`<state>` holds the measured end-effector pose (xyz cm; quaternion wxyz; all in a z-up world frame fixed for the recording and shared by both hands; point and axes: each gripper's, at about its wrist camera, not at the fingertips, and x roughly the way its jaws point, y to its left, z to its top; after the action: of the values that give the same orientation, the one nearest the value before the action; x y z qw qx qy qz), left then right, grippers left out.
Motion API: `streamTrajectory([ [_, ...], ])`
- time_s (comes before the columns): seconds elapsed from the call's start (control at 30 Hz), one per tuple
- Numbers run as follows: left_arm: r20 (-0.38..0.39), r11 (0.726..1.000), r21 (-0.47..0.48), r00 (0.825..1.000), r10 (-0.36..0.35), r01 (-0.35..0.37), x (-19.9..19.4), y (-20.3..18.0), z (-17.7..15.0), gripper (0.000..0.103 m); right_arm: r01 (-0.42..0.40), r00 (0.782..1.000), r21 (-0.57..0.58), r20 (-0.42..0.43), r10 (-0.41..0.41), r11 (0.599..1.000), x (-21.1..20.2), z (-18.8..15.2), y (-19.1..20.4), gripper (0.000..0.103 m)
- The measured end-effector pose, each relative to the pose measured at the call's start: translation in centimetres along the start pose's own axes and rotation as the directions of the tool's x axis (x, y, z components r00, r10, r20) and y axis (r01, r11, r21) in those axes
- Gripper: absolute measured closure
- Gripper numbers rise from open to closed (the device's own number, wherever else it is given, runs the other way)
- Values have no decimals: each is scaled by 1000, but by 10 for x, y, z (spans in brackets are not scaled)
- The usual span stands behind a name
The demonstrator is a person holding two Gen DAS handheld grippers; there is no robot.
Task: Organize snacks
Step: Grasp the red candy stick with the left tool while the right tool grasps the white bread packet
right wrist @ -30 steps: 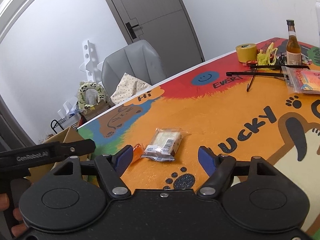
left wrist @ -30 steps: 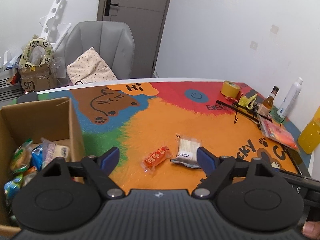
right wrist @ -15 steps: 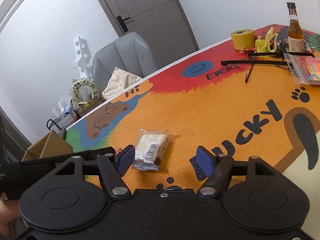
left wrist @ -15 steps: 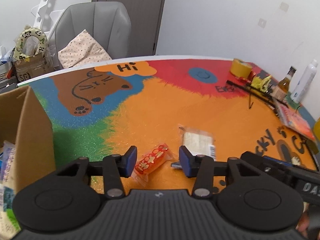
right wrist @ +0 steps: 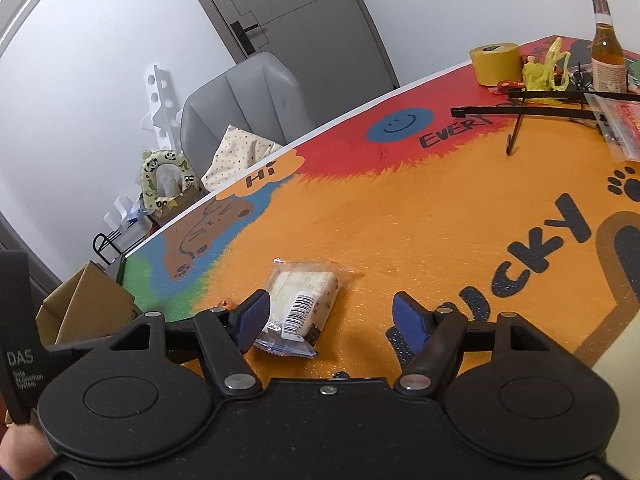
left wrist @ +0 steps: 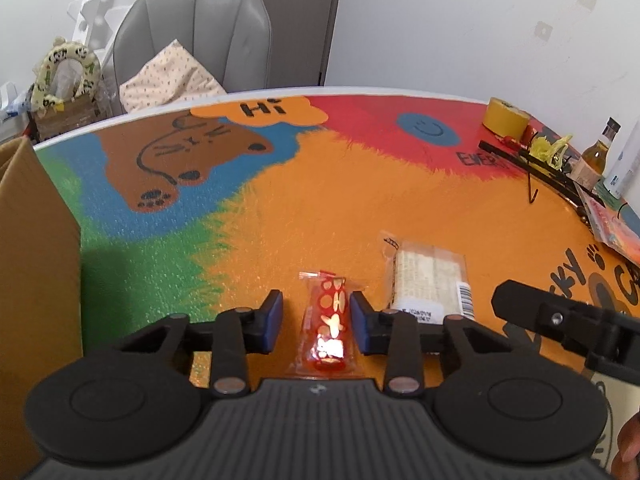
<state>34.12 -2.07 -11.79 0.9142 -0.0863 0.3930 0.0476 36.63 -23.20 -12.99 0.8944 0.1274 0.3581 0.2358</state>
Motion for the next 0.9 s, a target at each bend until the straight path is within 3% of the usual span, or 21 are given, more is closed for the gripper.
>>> streamTrajectory([
  [0.1,1,1000,-1,1000,-6,6,0,1,0,82,-5,1000,-5,-4,5,1000,5,0,3,34],
  [0.2,-3,1000,-15,1000,-19,19,-1,5,0,85,-13,1000,-12,-12,13,1000,10,0,7,34],
  [0.73,35,995,-93,999,-37,40,-21,28,5,86,8,999,-60,-36,-10,998,44,4,32,34],
  [0.9,42,993,-115,999,-20,25,-23,34,6,86,56,998,-95,-31,-59,994,52,-4,41,33],
])
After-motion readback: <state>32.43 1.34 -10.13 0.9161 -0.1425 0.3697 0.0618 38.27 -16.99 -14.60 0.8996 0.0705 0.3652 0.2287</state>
